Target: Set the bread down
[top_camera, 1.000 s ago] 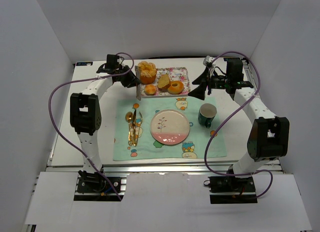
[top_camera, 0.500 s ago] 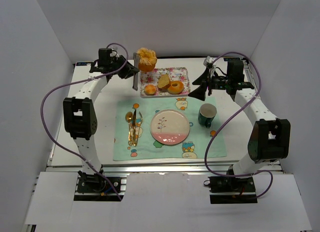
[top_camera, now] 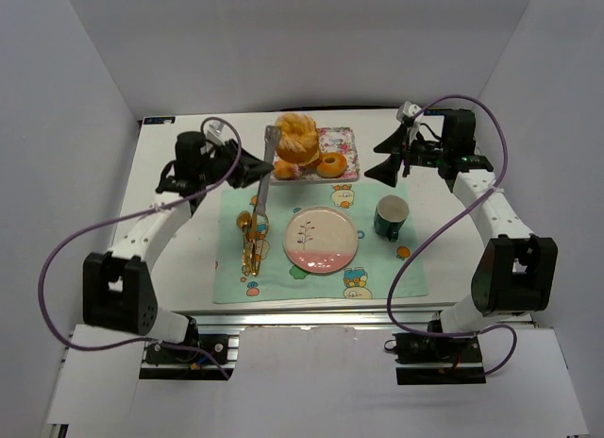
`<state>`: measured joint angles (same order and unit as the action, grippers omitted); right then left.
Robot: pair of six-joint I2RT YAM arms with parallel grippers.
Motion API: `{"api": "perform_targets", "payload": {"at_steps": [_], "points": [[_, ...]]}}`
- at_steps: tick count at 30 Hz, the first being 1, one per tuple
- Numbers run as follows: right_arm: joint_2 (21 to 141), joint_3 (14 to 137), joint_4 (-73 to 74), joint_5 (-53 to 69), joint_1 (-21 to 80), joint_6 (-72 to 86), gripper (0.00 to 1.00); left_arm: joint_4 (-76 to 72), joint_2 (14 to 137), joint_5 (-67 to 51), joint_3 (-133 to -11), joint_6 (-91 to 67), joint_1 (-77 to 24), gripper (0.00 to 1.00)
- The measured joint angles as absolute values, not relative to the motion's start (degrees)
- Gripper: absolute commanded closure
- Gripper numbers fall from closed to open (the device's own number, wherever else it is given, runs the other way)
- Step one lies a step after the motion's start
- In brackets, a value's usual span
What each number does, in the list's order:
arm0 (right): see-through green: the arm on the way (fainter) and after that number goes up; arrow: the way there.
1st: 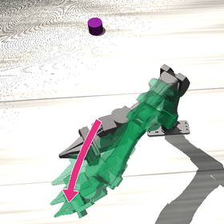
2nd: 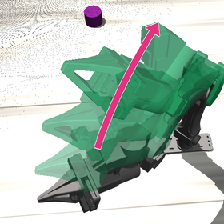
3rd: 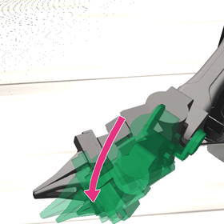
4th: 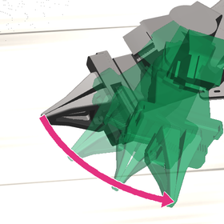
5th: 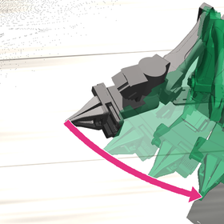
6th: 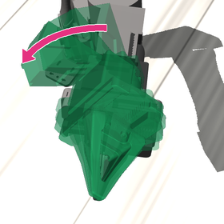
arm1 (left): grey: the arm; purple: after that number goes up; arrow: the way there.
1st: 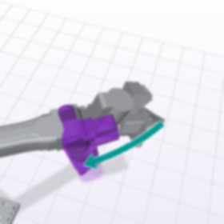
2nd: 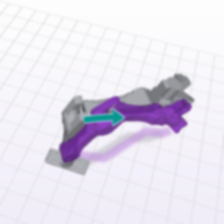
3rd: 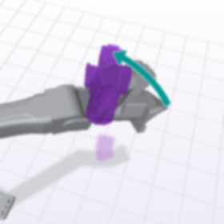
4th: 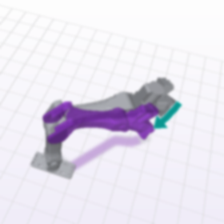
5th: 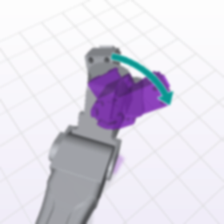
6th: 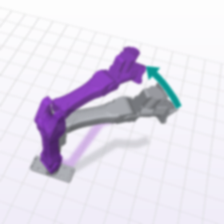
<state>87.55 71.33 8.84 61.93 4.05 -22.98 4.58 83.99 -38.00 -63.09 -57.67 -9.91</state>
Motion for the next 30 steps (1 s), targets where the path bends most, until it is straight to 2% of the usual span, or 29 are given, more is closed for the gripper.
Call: {"api": "perform_targets", "payload": {"at_steps": [10, 20, 23, 24, 28, 30], "points": [[87.4, 71.4, 9.3, 62.4, 3.0, -23.1, 0.11, 11.8, 68.8, -40.1, -47.0, -58.0, -21.5, 1.0], [87.4, 71.4, 9.3, 63.2, 3.0, -22.5, 0.11, 12.4, 71.9, -38.0, -43.0, -57.4, -26.5, 1.0], [87.4, 71.4, 9.3, 63.2, 3.0, -22.5, 0.11, 11.7, 73.5, -37.9, -42.7, -57.0, -27.4, 0.93], [87.4, 71.4, 9.3, 63.2, 3.0, -22.5, 0.11, 11.7, 73.8, -37.9, -42.7, -56.8, -27.5, 0.82], [87.4, 71.4, 9.3, 63.2, 3.0, -22.5, 0.11, 12.1, 74.2, -37.5, -42.6, -55.6, -27.6, 0.57], [87.4, 71.4, 9.3, 63.2, 3.0, -22.4, 0.11, 12.1, 74.3, -37.1, -42.6, -54.9, -27.6, 0.52]]}}
